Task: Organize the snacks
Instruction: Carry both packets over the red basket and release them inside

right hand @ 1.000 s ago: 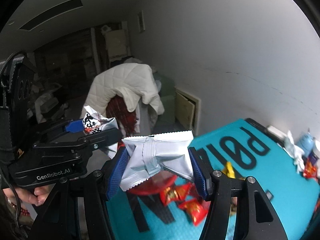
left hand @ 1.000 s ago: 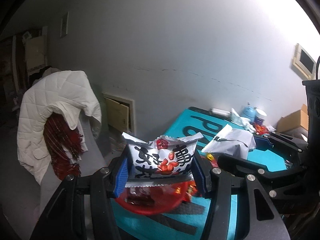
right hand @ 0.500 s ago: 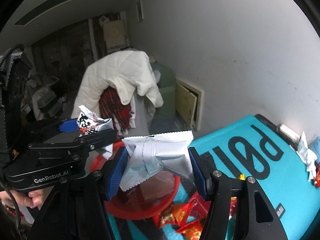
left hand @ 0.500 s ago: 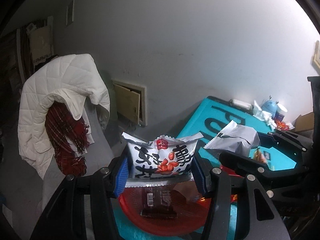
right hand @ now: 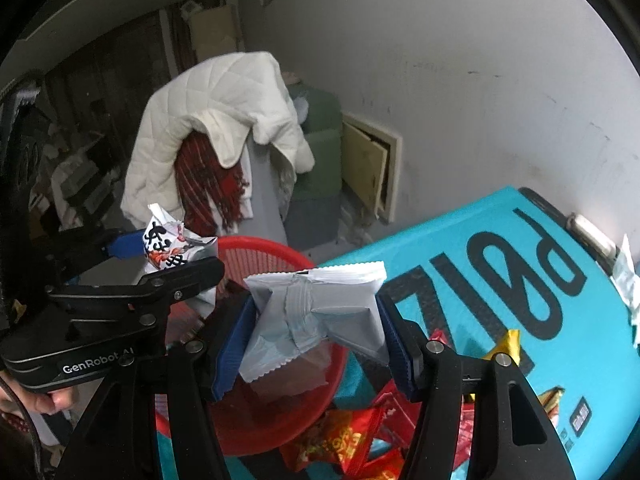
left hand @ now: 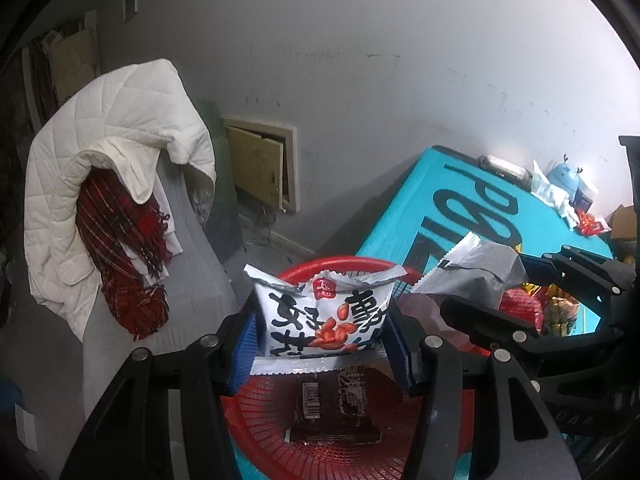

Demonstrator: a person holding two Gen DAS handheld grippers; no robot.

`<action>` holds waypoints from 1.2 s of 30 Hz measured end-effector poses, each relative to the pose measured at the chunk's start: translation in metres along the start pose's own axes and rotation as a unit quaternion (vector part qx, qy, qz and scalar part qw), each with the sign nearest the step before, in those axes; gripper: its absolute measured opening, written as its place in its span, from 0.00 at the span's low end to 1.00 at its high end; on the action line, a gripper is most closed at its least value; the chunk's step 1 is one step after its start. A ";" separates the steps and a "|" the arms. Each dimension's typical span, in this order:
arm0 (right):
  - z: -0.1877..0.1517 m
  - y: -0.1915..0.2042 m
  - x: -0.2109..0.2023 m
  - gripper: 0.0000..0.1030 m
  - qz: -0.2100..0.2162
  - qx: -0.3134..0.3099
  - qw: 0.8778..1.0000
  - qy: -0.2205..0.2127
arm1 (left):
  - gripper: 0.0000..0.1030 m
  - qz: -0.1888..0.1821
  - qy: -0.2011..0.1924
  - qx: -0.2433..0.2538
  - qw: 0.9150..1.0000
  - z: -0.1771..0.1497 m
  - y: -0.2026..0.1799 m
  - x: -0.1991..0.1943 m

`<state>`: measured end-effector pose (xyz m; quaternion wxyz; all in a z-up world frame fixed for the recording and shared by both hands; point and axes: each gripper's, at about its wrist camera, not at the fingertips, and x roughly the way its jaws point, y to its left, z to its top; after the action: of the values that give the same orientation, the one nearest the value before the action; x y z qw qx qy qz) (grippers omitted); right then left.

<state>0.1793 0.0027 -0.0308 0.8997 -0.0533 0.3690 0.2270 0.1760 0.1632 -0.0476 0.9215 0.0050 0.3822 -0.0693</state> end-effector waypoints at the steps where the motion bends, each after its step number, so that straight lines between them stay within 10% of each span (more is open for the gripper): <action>1: -0.001 0.000 0.003 0.59 0.001 -0.001 1.000 0.004 | 0.53 0.000 0.003 -0.001 1.000 0.000 0.000 0.002; 16: -0.003 0.002 0.010 0.67 -0.011 -0.008 1.000 0.026 | 0.54 -0.018 0.075 -0.028 0.997 -0.009 0.005 0.024; 36: 0.005 0.014 -0.054 0.70 -0.025 -0.020 0.999 -0.028 | 0.64 0.010 0.006 -0.025 1.000 0.005 -0.002 -0.048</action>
<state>0.1425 -0.0034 0.0115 0.9139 -0.0741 0.3377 0.2129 0.1457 0.1671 -0.0103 0.9195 -0.0136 0.3896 -0.0504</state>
